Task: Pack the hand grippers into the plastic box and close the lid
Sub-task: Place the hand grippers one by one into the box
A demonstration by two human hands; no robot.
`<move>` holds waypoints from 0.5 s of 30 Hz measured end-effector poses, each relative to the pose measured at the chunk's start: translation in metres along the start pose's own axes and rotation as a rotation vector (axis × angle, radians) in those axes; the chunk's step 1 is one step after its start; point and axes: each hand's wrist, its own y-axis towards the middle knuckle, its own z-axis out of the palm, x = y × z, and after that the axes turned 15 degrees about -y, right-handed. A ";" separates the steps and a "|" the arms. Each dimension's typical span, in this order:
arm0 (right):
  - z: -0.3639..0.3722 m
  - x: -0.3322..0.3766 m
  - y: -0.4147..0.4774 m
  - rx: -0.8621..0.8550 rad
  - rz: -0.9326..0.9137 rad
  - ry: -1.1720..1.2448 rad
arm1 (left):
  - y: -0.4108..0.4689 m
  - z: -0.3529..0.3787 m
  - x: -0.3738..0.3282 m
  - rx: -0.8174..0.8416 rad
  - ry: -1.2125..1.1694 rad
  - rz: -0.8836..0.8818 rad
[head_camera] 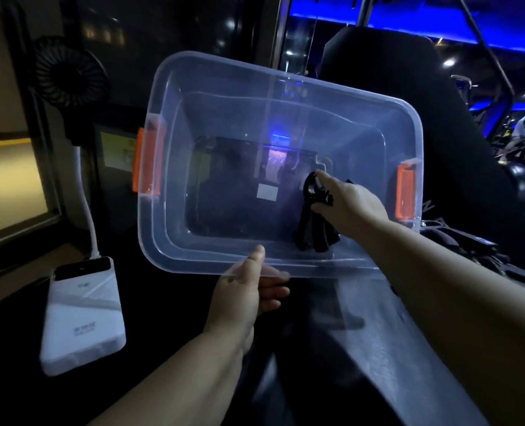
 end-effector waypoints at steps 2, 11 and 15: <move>0.008 0.001 0.007 -0.003 0.009 0.001 | 0.000 0.000 0.000 0.005 0.015 0.008; 0.028 -0.002 0.040 0.071 0.041 -0.020 | 0.000 0.000 0.000 0.017 0.022 0.019; 0.029 -0.005 0.044 0.072 0.052 -0.032 | 0.000 0.001 0.001 0.015 0.040 0.027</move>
